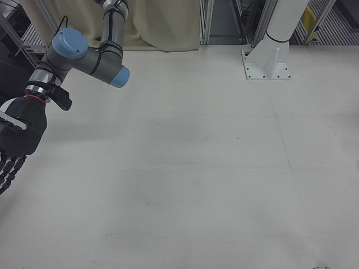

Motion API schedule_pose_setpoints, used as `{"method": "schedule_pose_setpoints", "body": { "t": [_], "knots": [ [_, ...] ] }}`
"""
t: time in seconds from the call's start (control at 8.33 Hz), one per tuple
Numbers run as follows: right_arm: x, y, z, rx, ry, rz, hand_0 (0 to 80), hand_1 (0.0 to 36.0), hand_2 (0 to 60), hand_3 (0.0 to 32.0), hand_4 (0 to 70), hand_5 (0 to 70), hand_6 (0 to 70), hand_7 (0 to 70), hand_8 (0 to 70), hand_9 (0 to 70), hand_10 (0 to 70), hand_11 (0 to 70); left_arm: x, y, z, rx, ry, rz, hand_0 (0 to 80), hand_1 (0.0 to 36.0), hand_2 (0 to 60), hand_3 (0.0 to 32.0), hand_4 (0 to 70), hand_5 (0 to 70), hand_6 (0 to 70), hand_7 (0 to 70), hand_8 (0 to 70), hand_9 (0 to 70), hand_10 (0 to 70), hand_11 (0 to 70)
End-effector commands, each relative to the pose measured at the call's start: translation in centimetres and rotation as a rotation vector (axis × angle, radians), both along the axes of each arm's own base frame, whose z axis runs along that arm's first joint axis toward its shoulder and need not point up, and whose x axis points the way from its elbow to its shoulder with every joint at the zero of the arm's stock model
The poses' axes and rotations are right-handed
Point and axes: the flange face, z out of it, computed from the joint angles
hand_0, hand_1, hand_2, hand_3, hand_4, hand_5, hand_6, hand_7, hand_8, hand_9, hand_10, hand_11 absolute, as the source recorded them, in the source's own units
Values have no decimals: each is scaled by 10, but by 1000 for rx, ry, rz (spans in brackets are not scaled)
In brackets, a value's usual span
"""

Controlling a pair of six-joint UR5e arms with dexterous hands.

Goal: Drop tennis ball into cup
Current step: 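Move the left hand holding the tennis ball over the white mug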

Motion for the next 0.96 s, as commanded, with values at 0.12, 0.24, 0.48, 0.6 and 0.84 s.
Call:
{"method": "schedule_pose_setpoints", "body": {
  "t": [0.12, 0.24, 0.48, 0.6, 0.84],
  "knots": [
    [-1, 0, 0, 0, 0, -2, 0, 0, 0, 0, 0, 0, 0, 0, 0, 0, 0, 0, 155, 40, 6, -24, 4, 143, 636, 152, 0, 0, 480, 246, 700, 700, 560, 700, 394, 561],
    [-1, 0, 0, 0, 0, -2, 0, 0, 0, 0, 0, 0, 0, 0, 0, 0, 0, 0, 163, 32, 20, -36, 0, 142, 625, 139, 0, 0, 474, 251, 700, 700, 558, 700, 394, 560],
    [0, 0, 0, 0, 0, 0, 0, 0, 0, 0, 0, 0, 0, 0, 0, 0, 0, 0, 161, 27, 29, -39, 3, 135, 616, 132, 0, 0, 457, 241, 700, 700, 553, 700, 391, 556],
    [0, 0, 0, 0, 0, 0, 0, 0, 0, 0, 0, 0, 0, 0, 0, 0, 0, 0, 161, 28, 31, -38, 0, 136, 606, 140, 0, 0, 454, 200, 700, 700, 547, 700, 385, 548],
    [0, 0, 0, 0, 0, 0, 0, 0, 0, 0, 0, 0, 0, 0, 0, 0, 0, 0, 159, 27, 29, -25, 17, 134, 569, 122, 0, 0, 344, 137, 522, 700, 339, 489, 195, 293]
  ]
}}
